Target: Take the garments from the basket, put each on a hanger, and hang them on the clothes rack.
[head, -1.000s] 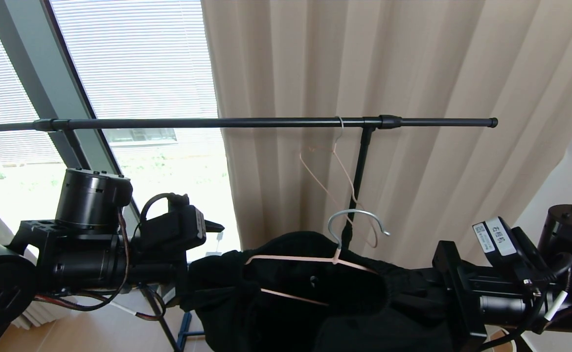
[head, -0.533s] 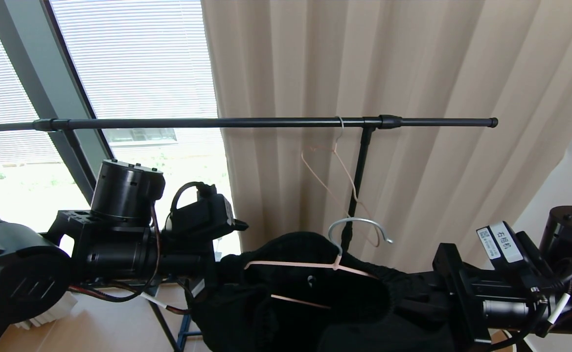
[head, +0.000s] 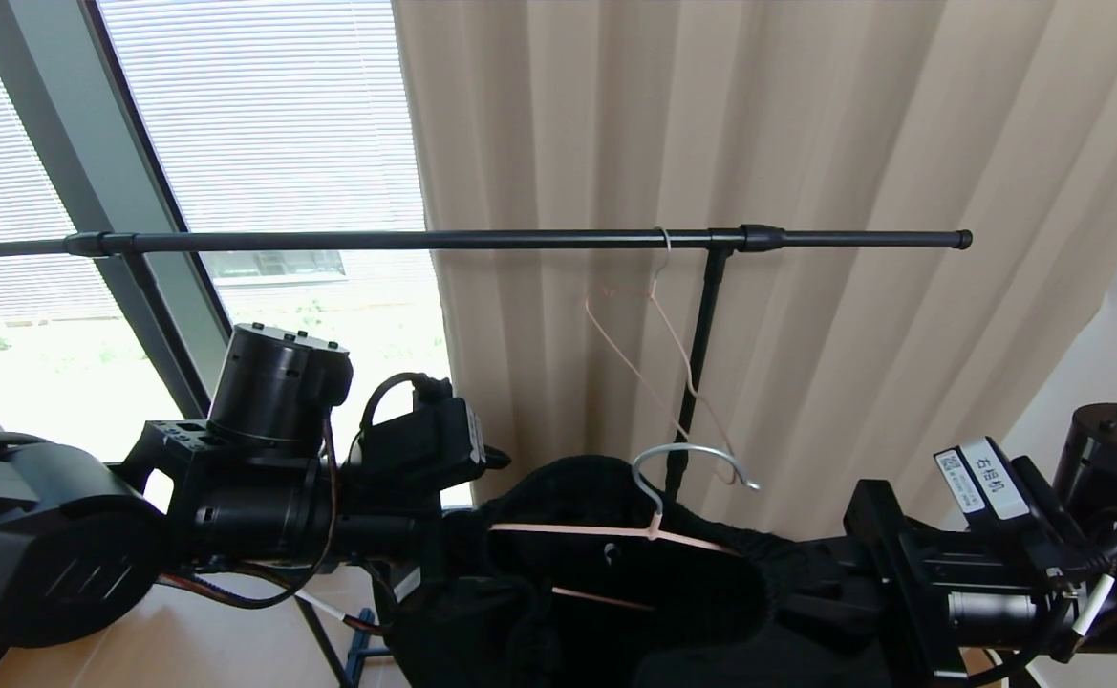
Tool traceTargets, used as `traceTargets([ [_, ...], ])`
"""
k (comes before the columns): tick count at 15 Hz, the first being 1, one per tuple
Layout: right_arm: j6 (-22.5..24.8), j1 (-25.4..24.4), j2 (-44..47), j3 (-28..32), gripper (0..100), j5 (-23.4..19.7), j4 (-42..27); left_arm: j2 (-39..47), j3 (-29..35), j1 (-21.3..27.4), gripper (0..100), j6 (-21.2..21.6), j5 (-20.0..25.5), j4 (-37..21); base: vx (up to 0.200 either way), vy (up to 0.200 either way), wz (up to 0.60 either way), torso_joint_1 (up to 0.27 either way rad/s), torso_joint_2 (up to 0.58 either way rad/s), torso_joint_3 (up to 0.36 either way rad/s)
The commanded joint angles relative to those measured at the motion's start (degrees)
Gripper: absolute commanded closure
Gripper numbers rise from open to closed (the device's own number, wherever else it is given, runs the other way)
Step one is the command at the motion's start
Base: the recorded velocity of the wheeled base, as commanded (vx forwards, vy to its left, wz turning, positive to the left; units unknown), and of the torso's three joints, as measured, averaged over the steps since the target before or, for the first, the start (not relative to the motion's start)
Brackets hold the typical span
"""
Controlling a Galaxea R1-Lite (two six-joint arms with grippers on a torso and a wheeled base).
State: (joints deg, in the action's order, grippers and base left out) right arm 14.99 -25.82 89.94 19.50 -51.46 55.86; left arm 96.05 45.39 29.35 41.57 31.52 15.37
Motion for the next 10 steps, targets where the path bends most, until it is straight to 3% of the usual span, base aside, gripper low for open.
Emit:
traceTargets([
  [1, 0.0, 0.0, 0.4, 0.0, 100, 0.0, 0.0, -0.1, -0.1, 0.3, 100, 0.0, 0.0, 0.0, 0.0, 0.0, 0.0, 0.0, 0.0, 0.0],
  [10, -0.1, 0.0, 2.3, 1.1, 100, 0.5, 0.0, -1.3, -0.8, 0.1, 100, 0.1, 0.2, 0.1, 0.0, 0.0, 0.0, 0.0, 0.0, 0.0],
])
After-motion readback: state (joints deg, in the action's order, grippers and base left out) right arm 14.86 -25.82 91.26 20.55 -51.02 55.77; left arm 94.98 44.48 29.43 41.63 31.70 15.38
